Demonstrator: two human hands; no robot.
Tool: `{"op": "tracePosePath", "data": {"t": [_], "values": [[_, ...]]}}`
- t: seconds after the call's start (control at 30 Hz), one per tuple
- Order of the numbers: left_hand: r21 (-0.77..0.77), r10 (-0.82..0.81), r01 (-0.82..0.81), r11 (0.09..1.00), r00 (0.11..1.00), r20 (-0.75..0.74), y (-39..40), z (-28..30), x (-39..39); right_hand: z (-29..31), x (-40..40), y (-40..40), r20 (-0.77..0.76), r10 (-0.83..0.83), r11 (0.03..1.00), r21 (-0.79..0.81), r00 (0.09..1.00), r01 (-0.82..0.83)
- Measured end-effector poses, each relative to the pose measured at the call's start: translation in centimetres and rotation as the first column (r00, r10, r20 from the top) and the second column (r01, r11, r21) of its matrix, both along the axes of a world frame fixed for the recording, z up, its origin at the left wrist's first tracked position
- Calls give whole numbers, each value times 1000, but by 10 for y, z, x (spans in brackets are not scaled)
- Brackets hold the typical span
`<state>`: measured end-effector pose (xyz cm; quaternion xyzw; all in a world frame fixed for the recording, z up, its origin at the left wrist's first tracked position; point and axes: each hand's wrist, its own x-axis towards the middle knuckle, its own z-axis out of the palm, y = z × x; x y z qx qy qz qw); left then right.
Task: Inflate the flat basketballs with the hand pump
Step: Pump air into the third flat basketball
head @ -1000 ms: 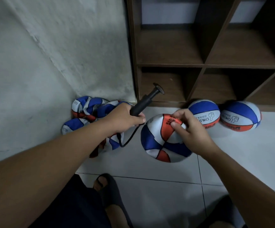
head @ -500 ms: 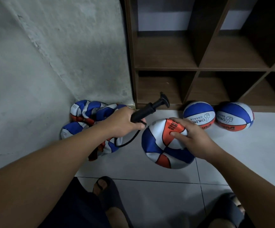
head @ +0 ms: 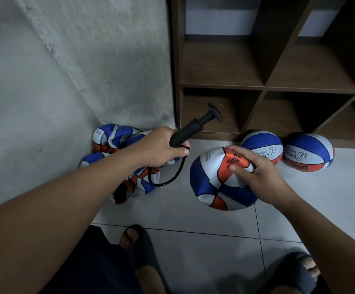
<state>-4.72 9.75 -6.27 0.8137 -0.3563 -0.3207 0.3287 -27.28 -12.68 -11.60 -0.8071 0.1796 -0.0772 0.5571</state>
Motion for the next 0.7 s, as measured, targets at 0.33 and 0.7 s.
{"op": "tracePosePath", "data": {"t": [0.33, 0.7], "values": [[-140, -56, 48, 989, 997, -57, -3, 26, -1, 22, 3, -6, 124, -132, 969, 225, 984, 102], [-214, -80, 86, 973, 996, 37, 1, 37, -5, 31, 12, 0, 199, -112, 965, 255, 974, 59]]}}
